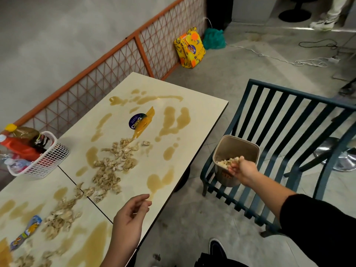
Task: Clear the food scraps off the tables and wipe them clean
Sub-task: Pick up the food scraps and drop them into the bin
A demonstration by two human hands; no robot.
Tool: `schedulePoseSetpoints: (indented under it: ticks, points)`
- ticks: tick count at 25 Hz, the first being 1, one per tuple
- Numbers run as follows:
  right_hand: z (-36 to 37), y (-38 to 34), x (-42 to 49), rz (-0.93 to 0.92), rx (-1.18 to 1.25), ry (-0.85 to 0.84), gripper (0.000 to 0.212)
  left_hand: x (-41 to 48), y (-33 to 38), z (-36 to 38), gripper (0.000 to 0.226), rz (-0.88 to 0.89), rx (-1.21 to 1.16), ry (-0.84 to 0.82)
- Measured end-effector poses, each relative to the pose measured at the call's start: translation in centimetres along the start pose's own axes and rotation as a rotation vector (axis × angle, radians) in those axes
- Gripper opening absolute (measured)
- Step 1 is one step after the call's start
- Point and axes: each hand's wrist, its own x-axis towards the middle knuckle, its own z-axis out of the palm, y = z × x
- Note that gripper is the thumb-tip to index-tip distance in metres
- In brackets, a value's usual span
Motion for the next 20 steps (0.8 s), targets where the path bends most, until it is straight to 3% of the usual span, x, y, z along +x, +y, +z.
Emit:
schedulePoseSetpoints:
  ticks: [3,12,20]
  points:
    - [0.2,-1.3,0.1,0.036,0.026,-0.075,0.055,0.0,0.2,0.4,0.020,0.006,-0.007,-0.018]
    - [1.5,6.5,-7.4,0.104,-0.379,-0.268,0.026,-0.2,-1.7,-0.7,0.031,-0.024,-0.011,-0.033]
    - [10.4,9.1,-15.4,-0.133,-0.648,-0.524,0.022,-0.2,-3.7,-5.4,0.020,-0.017,-0.040,0.055]
